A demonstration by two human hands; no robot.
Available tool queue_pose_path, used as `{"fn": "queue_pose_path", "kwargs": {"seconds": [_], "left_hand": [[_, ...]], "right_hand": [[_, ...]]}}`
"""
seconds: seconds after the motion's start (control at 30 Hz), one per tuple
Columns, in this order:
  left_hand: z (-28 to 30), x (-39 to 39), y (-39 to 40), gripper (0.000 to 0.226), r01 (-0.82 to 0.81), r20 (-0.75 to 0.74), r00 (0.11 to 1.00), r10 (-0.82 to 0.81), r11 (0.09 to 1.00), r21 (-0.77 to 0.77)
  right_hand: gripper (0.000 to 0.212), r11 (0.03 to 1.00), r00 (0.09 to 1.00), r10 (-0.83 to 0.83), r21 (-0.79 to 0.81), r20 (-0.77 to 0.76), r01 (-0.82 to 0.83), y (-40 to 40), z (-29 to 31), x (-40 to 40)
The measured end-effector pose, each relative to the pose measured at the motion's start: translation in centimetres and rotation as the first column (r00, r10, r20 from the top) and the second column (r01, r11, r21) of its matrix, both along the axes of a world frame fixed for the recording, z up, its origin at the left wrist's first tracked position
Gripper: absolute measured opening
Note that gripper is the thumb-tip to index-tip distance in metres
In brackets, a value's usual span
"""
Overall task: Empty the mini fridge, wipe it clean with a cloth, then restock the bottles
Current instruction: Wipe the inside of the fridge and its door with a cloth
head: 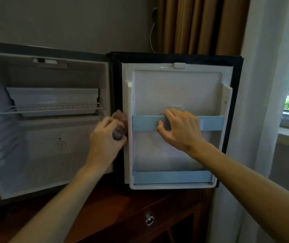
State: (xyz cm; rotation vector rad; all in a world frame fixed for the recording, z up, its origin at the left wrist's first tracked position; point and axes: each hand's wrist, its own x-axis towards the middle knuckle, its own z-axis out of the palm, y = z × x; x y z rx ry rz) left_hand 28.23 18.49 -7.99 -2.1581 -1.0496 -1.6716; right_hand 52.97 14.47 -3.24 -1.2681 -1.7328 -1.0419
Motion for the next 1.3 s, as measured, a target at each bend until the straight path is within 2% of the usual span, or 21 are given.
{"fn": "queue_pose_path", "kwargs": {"seconds": [0.17, 0.27, 0.37, 0.43, 0.67, 0.77, 0.9, 1.13, 1.2, 1.3], "left_hand": [[-14.0, -0.1, -1.6, 0.037, 0.021, -0.05, 0.998, -0.039, 0.95, -0.312], [-16.8, 0.0, -1.6, 0.037, -0.032, -0.123, 0.992, -0.017, 0.921, -0.388], [-14.4, -0.7, -1.2, 0.034, -0.05, -0.241, 0.97, -0.041, 0.933, -0.357], [-10.8, -1.0, -1.1, 0.032, -0.035, -0.25, 0.967, -0.04, 0.957, -0.288], [7.6, -0.4, 0.1, 0.023, 0.016, -0.005, 1.0, -0.016, 0.999, 0.051], [9.2, -0.1, 0.1, 0.022, -0.006, 0.008, 1.0, 0.005, 0.997, 0.072], [3.7, 0.2, -0.1, 0.024, -0.013, 0.036, 0.999, 0.012, 0.999, 0.033], [-11.3, -0.1, -1.9, 0.03, 0.01, -0.069, 0.997, -0.029, 0.965, -0.262], [-12.5, -0.2, -2.2, 0.029, 0.013, -0.096, 0.994, -0.043, 0.956, -0.293], [-9.7, -0.5, -1.6, 0.03, 0.0, -0.154, 0.987, -0.037, 0.972, -0.236]], "right_hand": [[0.034, 1.0, 1.0, -0.001, -0.003, 0.004, 0.001, 0.1, -0.1, 0.1], [0.034, 1.0, 1.0, 0.005, -0.005, 0.002, -0.005, 0.0, 0.0, 0.1], [0.034, 1.0, 1.0, 0.004, -0.013, 0.003, -0.004, -0.1, 0.0, 0.1], [0.034, 1.0, 1.0, 0.011, -0.018, 0.002, -0.011, 0.1, -0.2, 0.2], [0.034, 1.0, 1.0, 0.009, -0.006, 0.005, -0.009, 0.0, 0.0, 0.1], [0.034, 1.0, 1.0, 0.01, -0.01, 0.013, -0.01, 0.0, 0.0, 0.1], [0.035, 1.0, 1.0, 0.002, -0.011, 0.01, -0.002, 0.1, -0.1, 0.1], [0.035, 1.0, 1.0, -0.011, 0.003, 0.016, 0.011, 0.1, -0.1, 0.1], [0.034, 1.0, 1.0, -0.012, -0.002, 0.014, 0.012, 0.1, -0.1, 0.1], [0.035, 1.0, 1.0, 0.002, -0.007, 0.015, -0.002, 0.2, 0.0, 0.2]]}}
